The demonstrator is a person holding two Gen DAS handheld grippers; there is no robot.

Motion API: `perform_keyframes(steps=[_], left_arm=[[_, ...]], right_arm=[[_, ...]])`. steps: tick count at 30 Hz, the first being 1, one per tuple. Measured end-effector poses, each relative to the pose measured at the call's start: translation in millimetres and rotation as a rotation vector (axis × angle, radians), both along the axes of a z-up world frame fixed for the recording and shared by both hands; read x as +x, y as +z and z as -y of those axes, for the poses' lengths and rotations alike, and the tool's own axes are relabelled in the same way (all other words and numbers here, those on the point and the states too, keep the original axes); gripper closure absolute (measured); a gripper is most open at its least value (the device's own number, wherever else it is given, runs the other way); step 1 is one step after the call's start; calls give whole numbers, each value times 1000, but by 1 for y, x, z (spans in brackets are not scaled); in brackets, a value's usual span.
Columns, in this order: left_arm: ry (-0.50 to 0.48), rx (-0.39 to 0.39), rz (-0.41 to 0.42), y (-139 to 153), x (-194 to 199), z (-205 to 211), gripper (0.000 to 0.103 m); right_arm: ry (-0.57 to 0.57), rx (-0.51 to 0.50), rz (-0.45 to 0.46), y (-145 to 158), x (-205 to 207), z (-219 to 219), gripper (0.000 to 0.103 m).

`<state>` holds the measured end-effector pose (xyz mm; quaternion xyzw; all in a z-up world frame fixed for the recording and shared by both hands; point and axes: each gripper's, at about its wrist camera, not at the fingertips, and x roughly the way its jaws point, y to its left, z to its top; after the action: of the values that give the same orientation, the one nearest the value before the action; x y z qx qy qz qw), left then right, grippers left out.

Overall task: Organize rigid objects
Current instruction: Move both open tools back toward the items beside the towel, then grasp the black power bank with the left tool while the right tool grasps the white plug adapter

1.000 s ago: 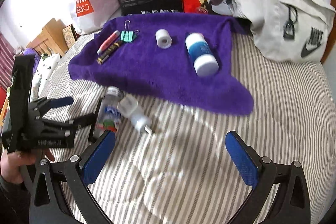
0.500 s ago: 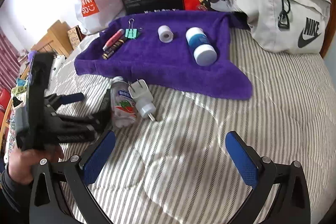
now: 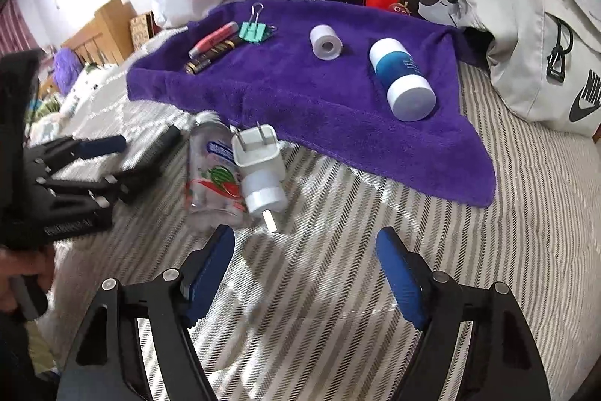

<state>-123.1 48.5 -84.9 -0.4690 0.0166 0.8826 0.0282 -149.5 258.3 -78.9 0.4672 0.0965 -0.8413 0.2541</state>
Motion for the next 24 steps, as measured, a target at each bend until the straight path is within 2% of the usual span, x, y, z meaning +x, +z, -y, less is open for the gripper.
perform_keyframes(steps=[2, 6, 9, 11, 15, 20, 24], left_arm=[[8, 6, -5, 0, -6, 6, 57], [21, 22, -27, 0, -2, 8, 65], [16, 22, -39, 0, 1, 10, 71], [23, 33, -40, 0, 1, 12, 82], [19, 65, -36, 0, 1, 19, 82], [22, 70, -36, 0, 2, 20, 82], [26, 80, -39, -1, 2, 21, 82]], right_arm=[[-8, 26, -11, -2, -1, -3, 26], [-7, 7, -15, -3, -7, -6, 27], [21, 5, -34, -4, -8, 0, 33], [30, 14, -40, -5, -9, 4, 34], [66, 13, -47, -4, -9, 16, 41], [84, 26, -58, -4, -5, 30, 44], [68, 24, -66, -5, -4, 34, 53]])
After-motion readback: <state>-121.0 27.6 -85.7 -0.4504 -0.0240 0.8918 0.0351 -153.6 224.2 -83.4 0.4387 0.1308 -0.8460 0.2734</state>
